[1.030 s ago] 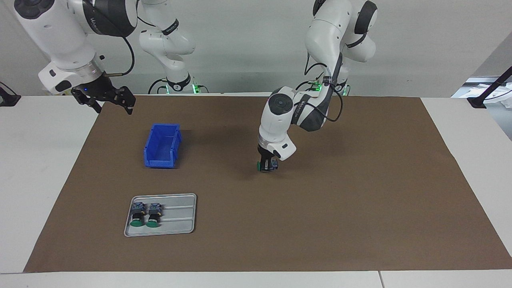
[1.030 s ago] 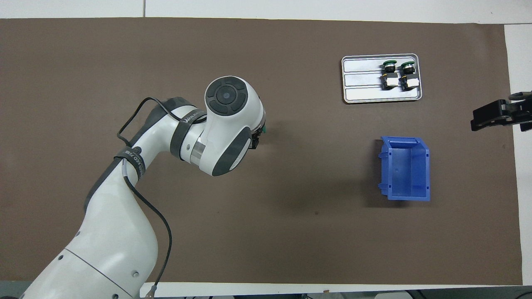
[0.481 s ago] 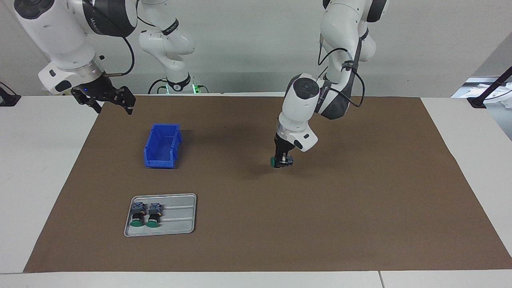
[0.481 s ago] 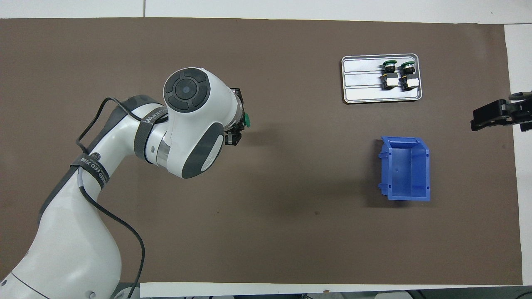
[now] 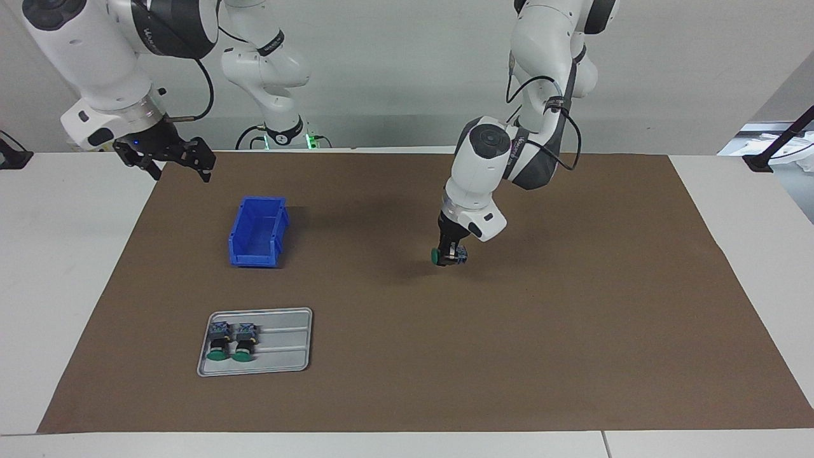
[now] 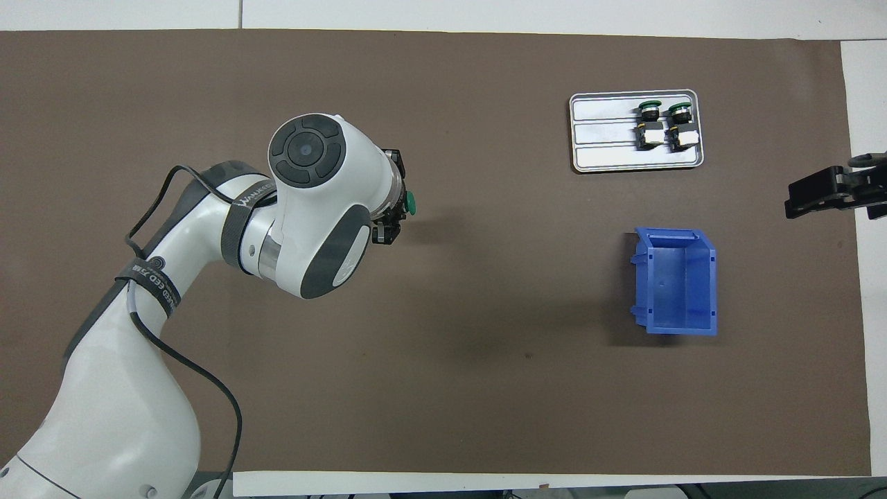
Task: Place and press button with both arms
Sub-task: 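Press down on the green button top with the left gripper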
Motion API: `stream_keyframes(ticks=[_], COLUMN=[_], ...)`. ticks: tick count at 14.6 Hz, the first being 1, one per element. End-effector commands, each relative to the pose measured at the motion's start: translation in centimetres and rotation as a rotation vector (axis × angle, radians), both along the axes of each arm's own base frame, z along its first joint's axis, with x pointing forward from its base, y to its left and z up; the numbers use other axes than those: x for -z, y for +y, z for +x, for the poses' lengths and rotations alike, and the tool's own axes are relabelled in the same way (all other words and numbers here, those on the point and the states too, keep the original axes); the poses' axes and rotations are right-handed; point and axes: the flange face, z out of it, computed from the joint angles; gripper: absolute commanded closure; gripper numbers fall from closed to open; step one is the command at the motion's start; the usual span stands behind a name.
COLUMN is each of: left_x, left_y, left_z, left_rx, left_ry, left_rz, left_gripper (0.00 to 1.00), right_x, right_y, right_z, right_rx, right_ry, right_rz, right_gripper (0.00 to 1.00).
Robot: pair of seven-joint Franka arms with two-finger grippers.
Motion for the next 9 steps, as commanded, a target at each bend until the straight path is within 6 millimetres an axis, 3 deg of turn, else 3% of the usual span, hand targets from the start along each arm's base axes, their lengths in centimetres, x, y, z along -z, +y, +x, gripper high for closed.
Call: stream_keyframes(ticks=[1,3,7,9], left_x=[-0.3,-0.4,1.1,1.8], left_y=[1.0,1.4,4.4,5.4], left_z=[-0.1,0.5,0.9,0.3], left_rx=[0.014,0.010,0.081,0.096], left_ry=[0.003,0.020,0.079,0.092], left_rz=[-0.030,-0.130,-0.345,-0.409], left_gripper=[0.99,0.99,1.00,1.00], right_x=[-0.2,-0.2,-0.2,-0.2], right_y=[0.0,-0.1,0.0,0.0], right_z=[-0.5,-0.5,-0.5,-0.5], right_rx=[-0.012,-0.010,-0.012,-0.012], right_ry=[-0.002,-0.002,-0.002,-0.002], right_rz=[0.018,0.018,0.018,0.018], right_gripper=[0.01,0.01,0.01,0.01])
